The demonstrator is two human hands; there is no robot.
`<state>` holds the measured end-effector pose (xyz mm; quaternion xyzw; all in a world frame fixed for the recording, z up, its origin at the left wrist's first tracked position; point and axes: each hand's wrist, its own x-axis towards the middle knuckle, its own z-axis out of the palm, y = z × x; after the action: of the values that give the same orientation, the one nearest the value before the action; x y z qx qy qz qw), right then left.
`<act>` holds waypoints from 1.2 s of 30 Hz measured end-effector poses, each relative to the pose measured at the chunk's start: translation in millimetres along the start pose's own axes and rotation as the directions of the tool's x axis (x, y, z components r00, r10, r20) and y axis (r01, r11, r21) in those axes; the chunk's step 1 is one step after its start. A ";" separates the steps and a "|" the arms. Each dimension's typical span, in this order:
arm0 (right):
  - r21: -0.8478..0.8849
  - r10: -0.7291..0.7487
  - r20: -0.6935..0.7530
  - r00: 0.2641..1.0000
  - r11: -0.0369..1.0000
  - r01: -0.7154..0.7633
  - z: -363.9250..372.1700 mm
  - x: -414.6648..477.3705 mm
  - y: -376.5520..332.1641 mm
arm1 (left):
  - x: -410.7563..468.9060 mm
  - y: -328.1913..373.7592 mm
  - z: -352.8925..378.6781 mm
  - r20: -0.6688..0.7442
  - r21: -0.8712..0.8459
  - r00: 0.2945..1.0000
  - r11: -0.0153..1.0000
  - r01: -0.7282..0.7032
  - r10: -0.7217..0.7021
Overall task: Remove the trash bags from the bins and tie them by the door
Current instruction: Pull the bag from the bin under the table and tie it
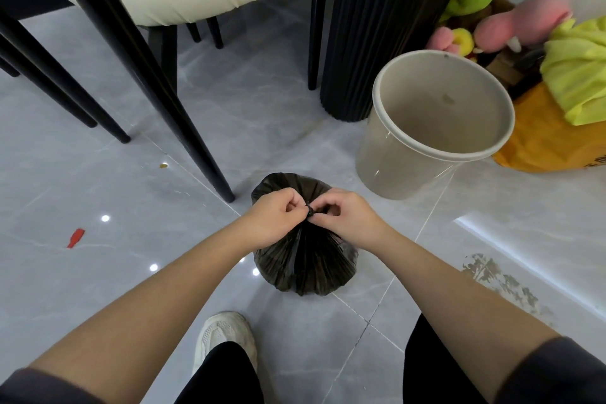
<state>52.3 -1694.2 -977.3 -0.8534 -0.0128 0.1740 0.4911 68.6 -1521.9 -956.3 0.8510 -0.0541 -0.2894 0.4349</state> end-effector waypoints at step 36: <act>-0.193 -0.047 0.171 0.984 0.978 0.080 -68.0 -66.1 -192.5 | -127.8 156.6 -111.6 -0.050 0.480 0.991 0.873 -0.082 0.120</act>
<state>40.0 -1664.1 -765.3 -0.8799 -0.0982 0.2263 0.4060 48.1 -1495.3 -727.9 0.9385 -0.1510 -0.2105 0.2284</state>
